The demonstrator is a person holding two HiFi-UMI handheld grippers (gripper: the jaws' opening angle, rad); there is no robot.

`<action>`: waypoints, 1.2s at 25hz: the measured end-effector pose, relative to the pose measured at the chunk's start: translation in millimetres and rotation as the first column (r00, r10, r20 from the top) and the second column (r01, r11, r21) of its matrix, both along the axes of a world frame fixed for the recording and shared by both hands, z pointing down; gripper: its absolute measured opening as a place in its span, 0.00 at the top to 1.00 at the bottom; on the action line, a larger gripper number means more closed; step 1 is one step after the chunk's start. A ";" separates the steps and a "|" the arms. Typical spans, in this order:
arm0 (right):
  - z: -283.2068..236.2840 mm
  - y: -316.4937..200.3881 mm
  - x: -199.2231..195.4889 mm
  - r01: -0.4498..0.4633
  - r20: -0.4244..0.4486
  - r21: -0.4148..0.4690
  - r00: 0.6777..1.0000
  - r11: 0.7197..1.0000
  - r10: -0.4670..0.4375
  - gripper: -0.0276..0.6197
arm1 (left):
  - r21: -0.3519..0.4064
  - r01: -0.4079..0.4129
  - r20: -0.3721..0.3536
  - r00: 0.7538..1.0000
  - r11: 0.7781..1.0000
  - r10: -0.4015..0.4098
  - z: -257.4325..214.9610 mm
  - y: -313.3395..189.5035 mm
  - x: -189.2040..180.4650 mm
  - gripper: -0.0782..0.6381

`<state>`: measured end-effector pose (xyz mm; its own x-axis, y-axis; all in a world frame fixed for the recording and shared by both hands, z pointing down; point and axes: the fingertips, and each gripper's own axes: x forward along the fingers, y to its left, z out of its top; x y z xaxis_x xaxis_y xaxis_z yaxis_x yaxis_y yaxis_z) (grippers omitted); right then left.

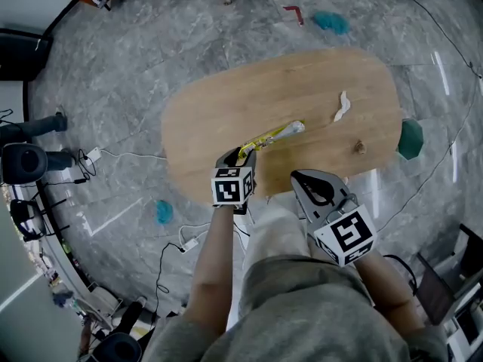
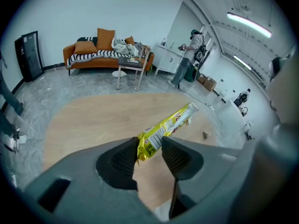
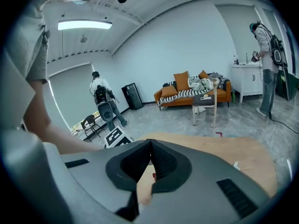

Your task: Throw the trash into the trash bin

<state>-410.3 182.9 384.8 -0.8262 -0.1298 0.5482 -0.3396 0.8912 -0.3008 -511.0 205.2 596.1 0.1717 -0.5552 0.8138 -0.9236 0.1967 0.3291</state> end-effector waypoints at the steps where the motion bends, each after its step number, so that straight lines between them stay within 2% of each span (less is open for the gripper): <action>1: -2.8 0.1 0.4 -0.002 0.000 0.007 1.000 1.000 0.002 0.95 | 0.003 -0.001 -0.001 1.000 1.000 0.001 -3.7 0.6 0.3 0.65; 9: -24.3 3.4 -0.7 0.008 0.001 0.053 1.000 0.999 -0.008 0.95 | 0.050 0.001 -0.001 1.000 0.999 -0.001 -40.5 -0.5 -3.6 0.65; 20: -58.1 -2.5 -3.9 -0.001 0.032 0.081 0.999 0.997 -0.002 0.95 | 0.103 -0.046 0.008 0.999 0.994 0.045 -83.9 -16.8 -0.9 0.65; 30: -83.8 -24.3 17.5 -0.103 0.056 0.159 0.994 0.982 0.095 0.95 | 0.158 -0.096 0.016 0.995 0.983 0.095 -112.7 -32.1 9.3 0.65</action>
<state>-392.7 158.6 301.0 -0.8294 -0.2959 0.4738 -0.4175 0.8919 -0.1738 -501.7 173.1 483.4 0.2239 -0.6588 0.7182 -0.9384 0.0532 0.3413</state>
